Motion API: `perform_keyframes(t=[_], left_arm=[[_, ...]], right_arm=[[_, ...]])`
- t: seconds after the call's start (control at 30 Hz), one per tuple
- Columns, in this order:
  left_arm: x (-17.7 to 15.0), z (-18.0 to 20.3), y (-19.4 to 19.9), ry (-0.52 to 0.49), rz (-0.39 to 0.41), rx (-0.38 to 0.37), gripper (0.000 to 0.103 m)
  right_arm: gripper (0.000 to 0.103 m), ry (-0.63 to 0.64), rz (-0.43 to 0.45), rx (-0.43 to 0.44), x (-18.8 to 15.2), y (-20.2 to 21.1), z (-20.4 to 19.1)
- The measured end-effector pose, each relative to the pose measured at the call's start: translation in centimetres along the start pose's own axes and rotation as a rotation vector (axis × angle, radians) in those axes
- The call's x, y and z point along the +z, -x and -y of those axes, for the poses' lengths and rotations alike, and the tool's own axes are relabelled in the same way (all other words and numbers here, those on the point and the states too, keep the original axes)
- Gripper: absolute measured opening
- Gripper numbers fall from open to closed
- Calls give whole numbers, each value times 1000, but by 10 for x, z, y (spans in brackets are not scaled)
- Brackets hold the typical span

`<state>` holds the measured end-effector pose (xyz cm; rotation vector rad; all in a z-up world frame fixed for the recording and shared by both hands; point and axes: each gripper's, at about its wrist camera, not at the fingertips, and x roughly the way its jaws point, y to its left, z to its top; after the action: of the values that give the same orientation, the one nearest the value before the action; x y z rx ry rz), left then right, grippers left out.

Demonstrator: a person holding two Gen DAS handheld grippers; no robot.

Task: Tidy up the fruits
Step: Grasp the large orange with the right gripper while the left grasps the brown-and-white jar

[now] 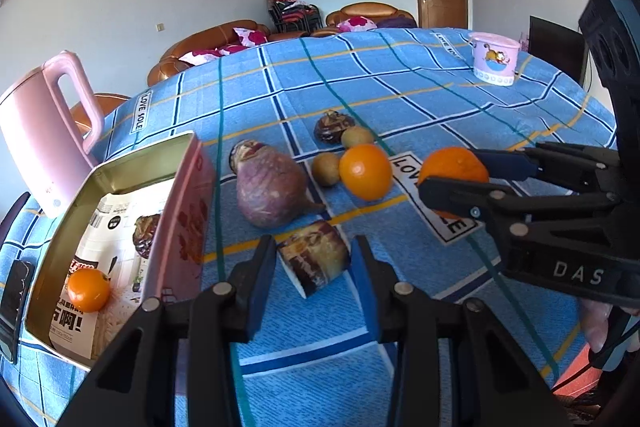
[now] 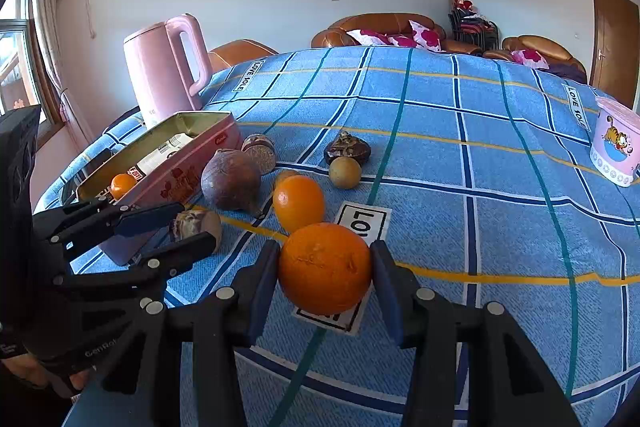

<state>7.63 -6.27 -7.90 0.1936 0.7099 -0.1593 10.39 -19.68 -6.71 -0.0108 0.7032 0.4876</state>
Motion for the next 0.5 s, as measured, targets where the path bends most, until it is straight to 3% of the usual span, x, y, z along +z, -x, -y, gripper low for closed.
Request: perform_keyframes(t=[0.1,0.27,0.5], left_arm=[[4,9,-2,-21,0,-4,41],[11,-2,-10,38,-27,-19,42],[7,-4,-1,56,28,-31,41]], right_arm=[[48,-25,16,-9,1,2,5],[48,-27,16,-9,1,2,5],[48,-14,33,-18,0,4,4]])
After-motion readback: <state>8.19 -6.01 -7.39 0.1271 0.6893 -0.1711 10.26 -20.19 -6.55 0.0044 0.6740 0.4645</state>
